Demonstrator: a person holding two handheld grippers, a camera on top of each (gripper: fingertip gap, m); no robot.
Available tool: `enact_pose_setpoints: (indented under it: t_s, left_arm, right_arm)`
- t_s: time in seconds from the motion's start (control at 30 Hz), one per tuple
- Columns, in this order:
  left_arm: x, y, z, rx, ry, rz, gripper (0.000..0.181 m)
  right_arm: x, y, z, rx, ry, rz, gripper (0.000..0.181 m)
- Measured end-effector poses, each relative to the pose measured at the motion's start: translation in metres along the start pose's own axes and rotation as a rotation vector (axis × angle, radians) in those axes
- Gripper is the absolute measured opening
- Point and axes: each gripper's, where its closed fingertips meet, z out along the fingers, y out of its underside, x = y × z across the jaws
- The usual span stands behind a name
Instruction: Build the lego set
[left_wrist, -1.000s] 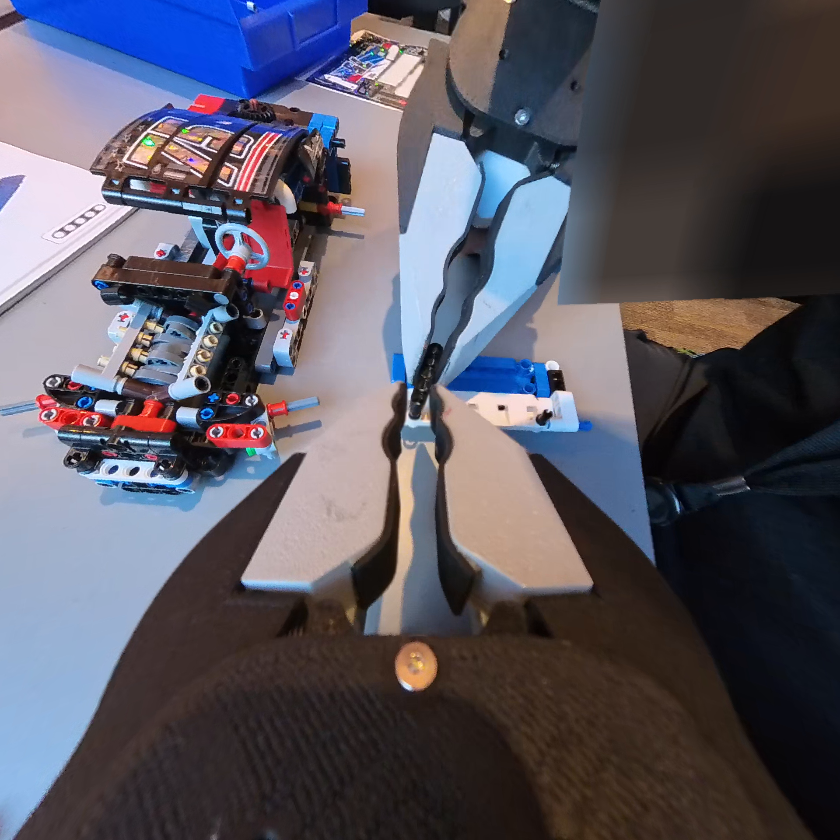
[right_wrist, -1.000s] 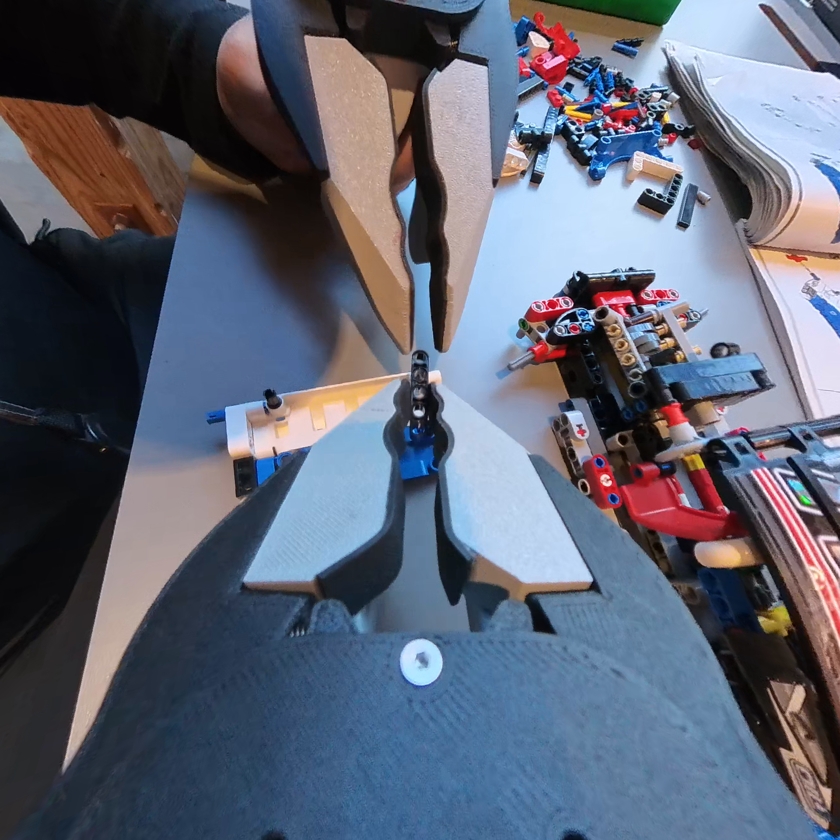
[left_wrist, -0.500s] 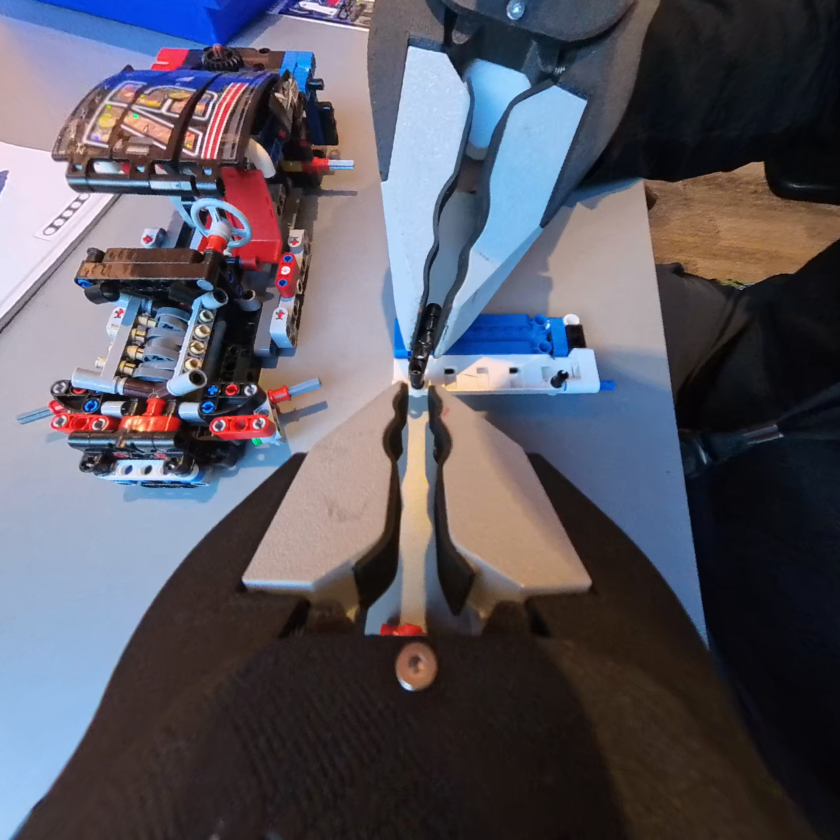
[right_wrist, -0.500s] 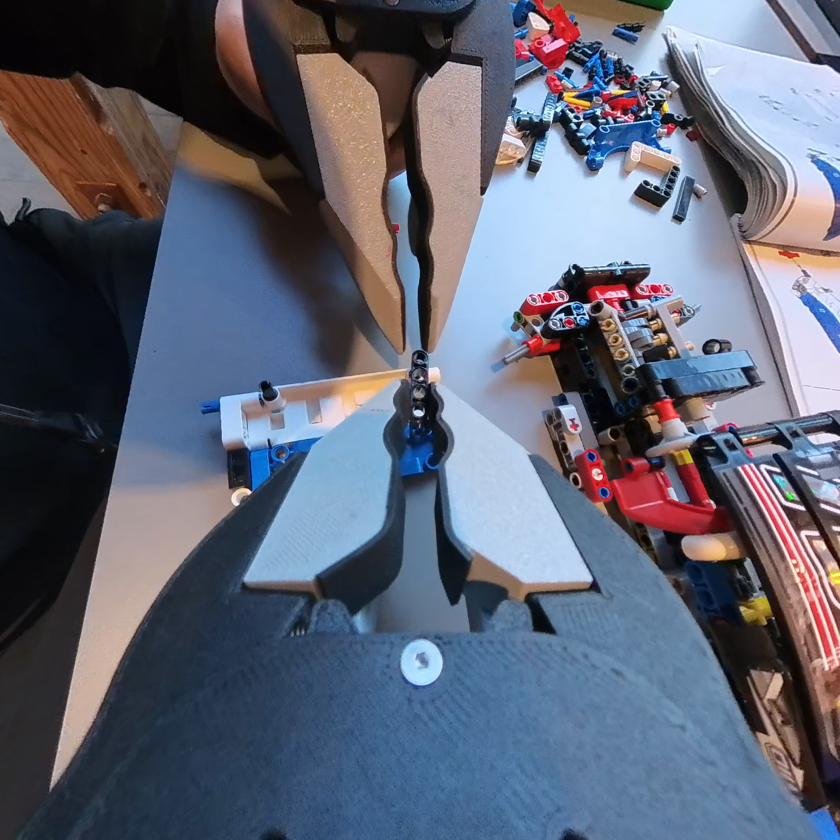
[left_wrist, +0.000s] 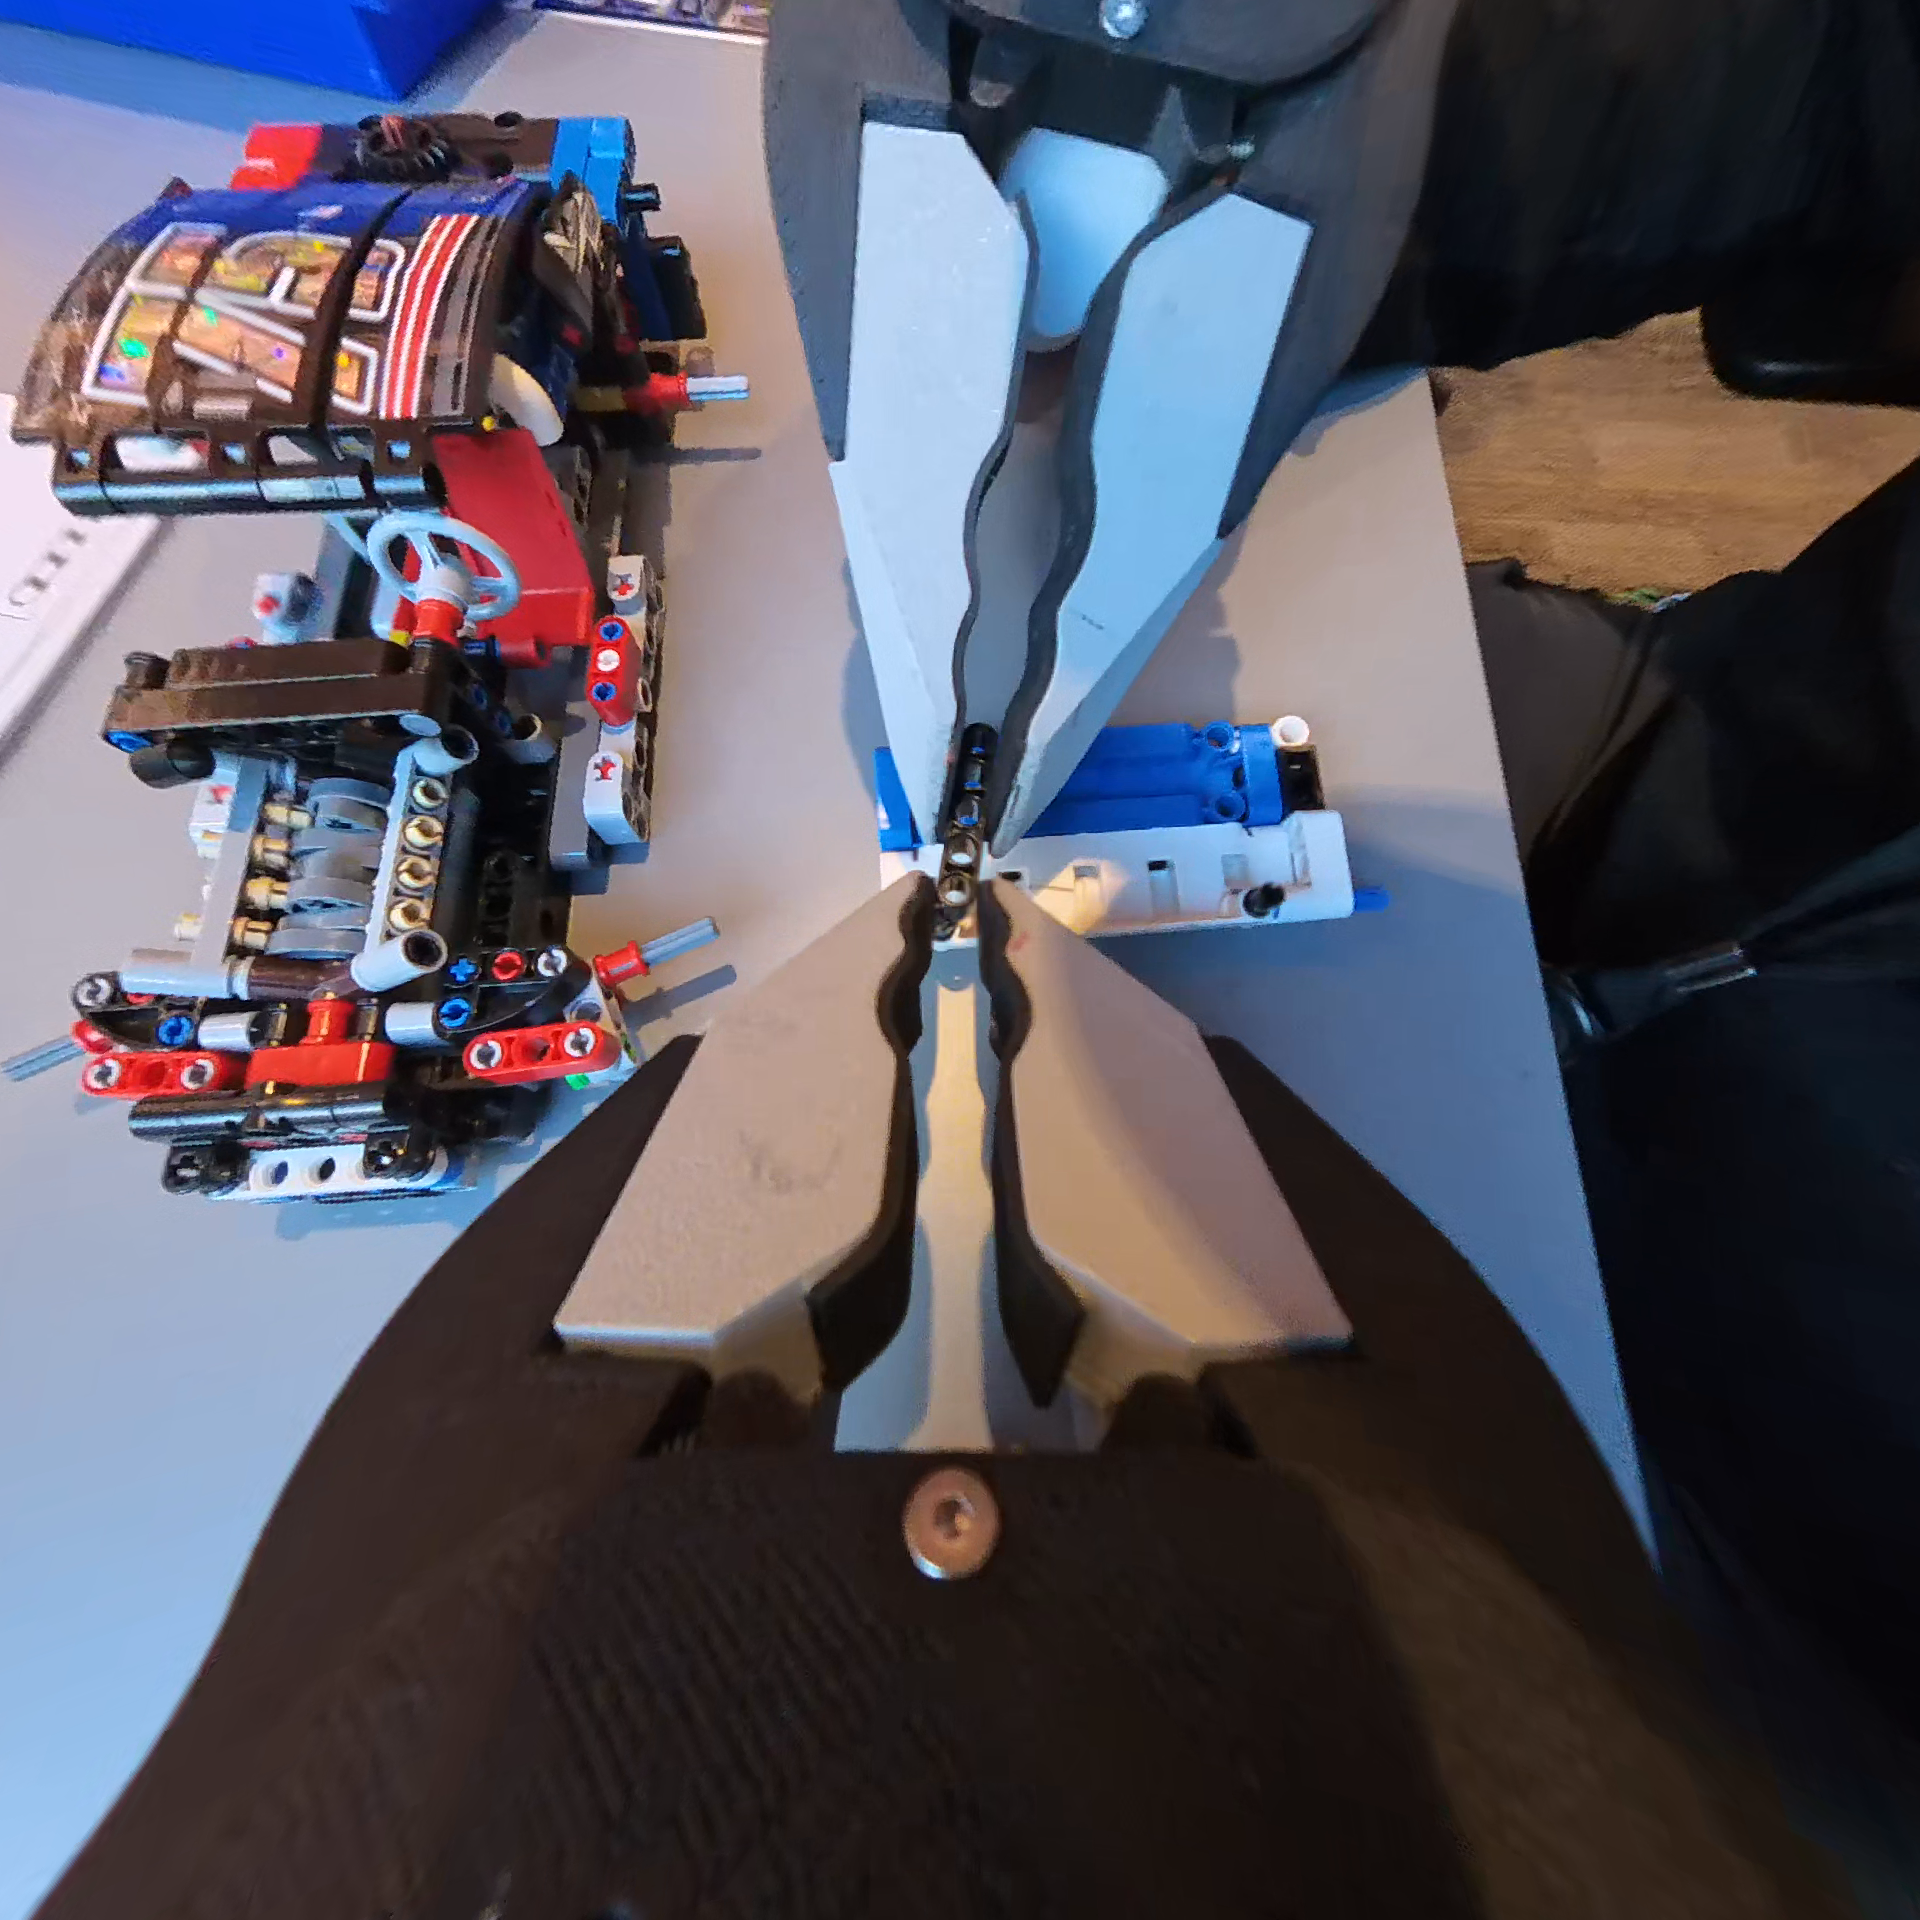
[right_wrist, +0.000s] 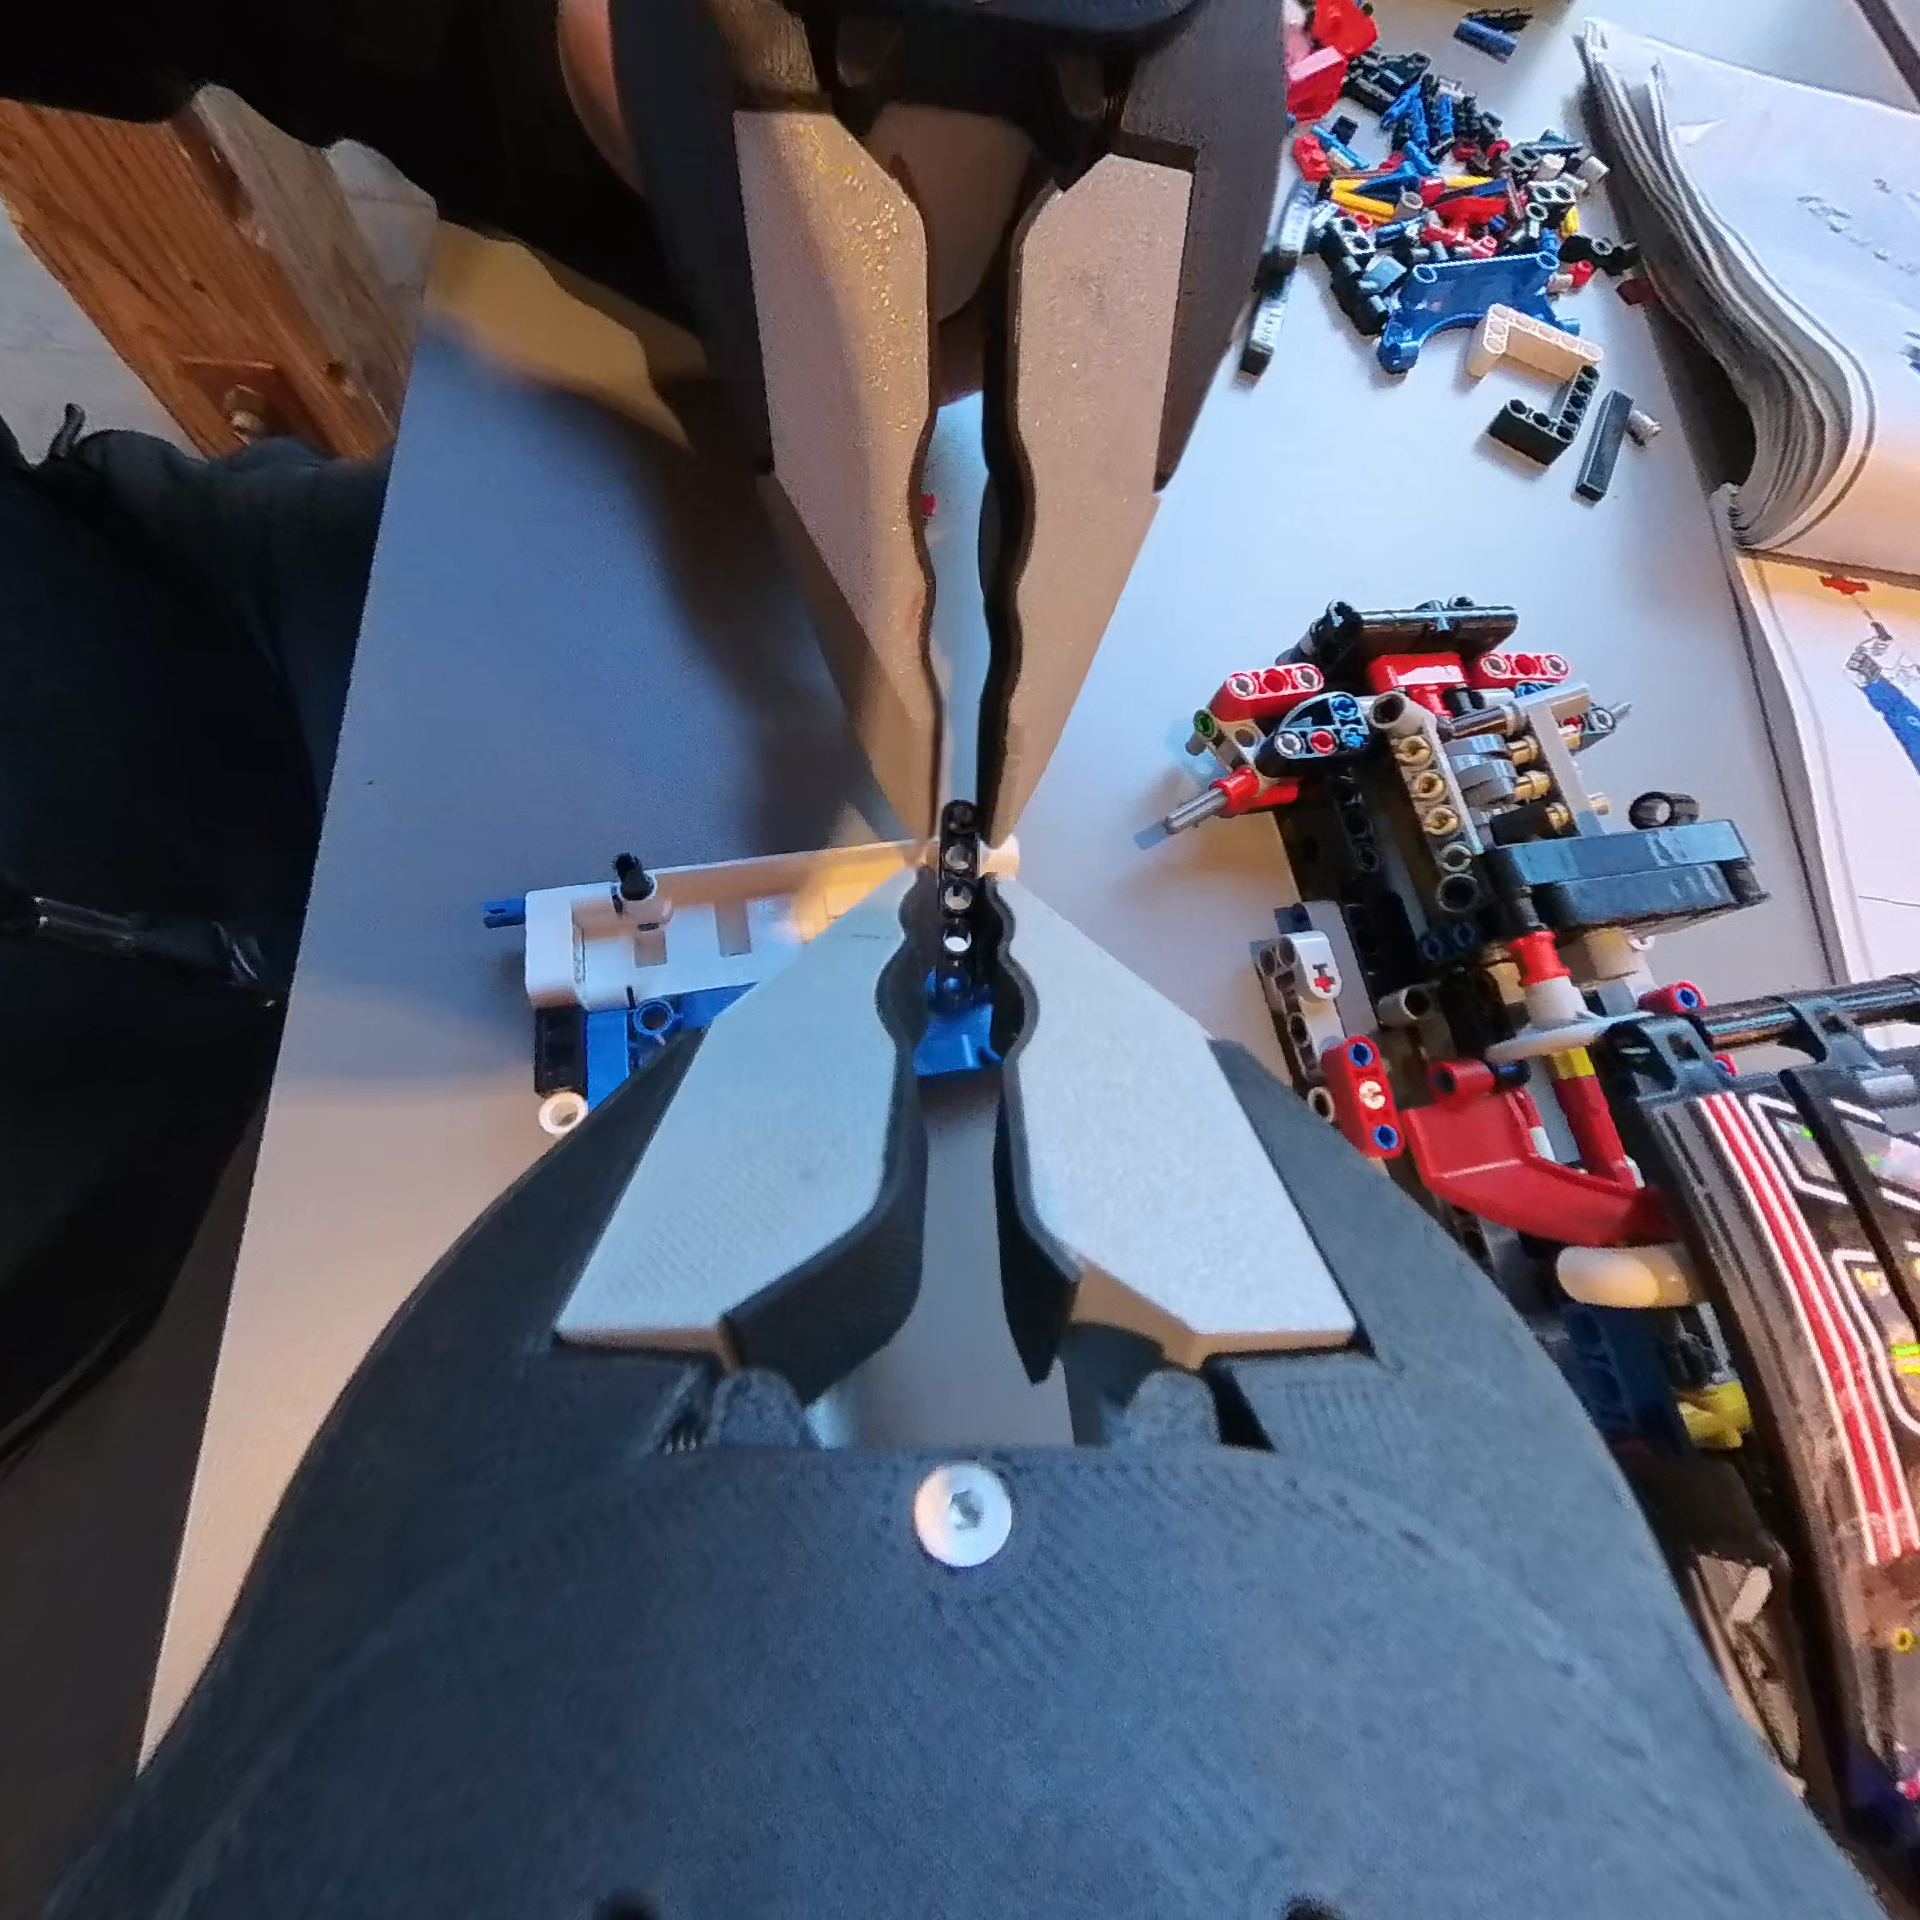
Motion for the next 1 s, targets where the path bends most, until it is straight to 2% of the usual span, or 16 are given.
enact_pose_setpoints:
  t_s: [0.17, 0.47, 1.0]
  left_arm:
    - [-0.001, -0.002, -0.002, 0.032, -0.015, 0.025, 0.005]
    - [-0.001, -0.012, -0.011, 0.142, 0.071, -0.074, 0.004]
    - [-0.002, -0.010, -0.007, 0.122, 0.063, -0.066, 0.004]
  right_arm:
    - [0.001, -0.003, -0.001, 0.039, 0.000, -0.004, 0.005]
    - [0.004, -0.017, -0.008, 0.147, -0.015, 0.035, 0.005]
    - [0.004, -0.016, -0.004, 0.130, -0.016, 0.032, 0.005]
